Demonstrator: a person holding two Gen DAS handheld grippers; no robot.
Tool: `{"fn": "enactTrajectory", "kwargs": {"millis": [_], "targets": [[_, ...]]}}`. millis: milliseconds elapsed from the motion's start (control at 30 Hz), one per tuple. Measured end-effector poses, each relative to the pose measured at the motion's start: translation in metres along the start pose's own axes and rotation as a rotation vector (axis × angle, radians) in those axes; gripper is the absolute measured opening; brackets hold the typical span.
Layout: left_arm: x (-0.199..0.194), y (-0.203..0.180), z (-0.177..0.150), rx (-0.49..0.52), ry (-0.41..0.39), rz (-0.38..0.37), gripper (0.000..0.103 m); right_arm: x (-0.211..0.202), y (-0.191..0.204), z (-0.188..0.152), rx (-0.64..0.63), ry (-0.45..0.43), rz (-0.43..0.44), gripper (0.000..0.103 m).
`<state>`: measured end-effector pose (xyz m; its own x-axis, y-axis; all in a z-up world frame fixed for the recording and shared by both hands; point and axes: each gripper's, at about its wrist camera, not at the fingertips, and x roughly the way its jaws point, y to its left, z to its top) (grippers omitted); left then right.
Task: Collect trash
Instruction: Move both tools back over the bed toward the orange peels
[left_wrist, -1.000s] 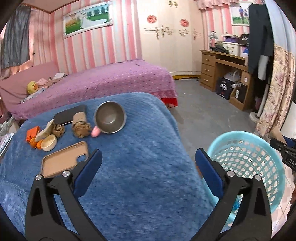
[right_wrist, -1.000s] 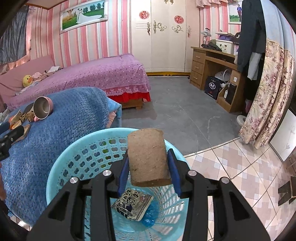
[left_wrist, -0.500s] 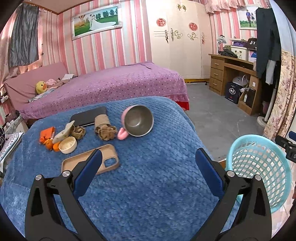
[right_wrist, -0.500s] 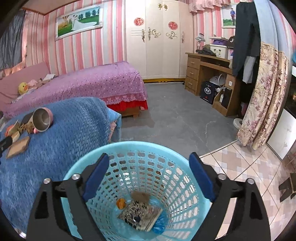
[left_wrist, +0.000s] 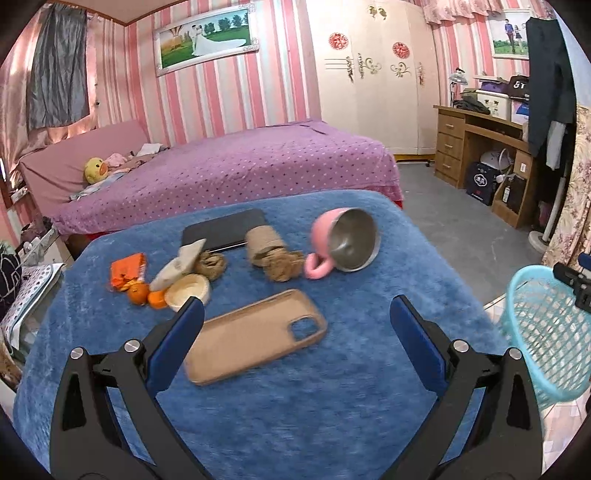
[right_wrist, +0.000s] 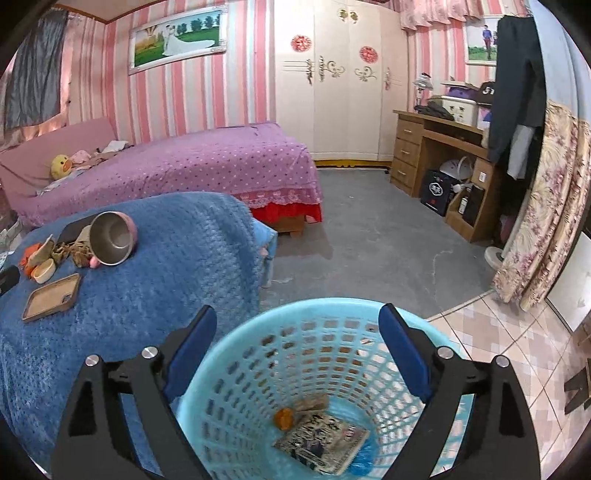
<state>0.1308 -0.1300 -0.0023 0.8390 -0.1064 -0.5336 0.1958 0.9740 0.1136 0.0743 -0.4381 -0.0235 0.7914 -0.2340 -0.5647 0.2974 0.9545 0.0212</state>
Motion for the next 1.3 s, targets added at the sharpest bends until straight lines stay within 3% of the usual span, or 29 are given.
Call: {"fn": "enactTrajectory", "kwargs": {"millis": [67,300,800,1000,1300], "targets": [[0.005,0.018,-0.003,-0.006,0.009,0.033,0.097,0.003,0.012,0.000,-0.010,0.004,0.009,0.088],[0.013,0.077,-0.008,-0.076,0.051,0.042,0.097,0.010,0.051,-0.001,-0.050,0.014,0.031,0.088],[0.031,0.195,-0.022,-0.174,0.088,0.216,0.097,0.023,0.157,-0.010,-0.172,0.041,0.139,0.088],[0.041,0.220,-0.030,-0.193,0.122,0.206,0.097,0.025,0.182,-0.012,-0.201,0.036,0.173,0.088],[0.073,0.221,-0.026,-0.129,0.142,0.191,0.097,0.041,0.205,-0.007,-0.212,0.061,0.173,0.088]]}}
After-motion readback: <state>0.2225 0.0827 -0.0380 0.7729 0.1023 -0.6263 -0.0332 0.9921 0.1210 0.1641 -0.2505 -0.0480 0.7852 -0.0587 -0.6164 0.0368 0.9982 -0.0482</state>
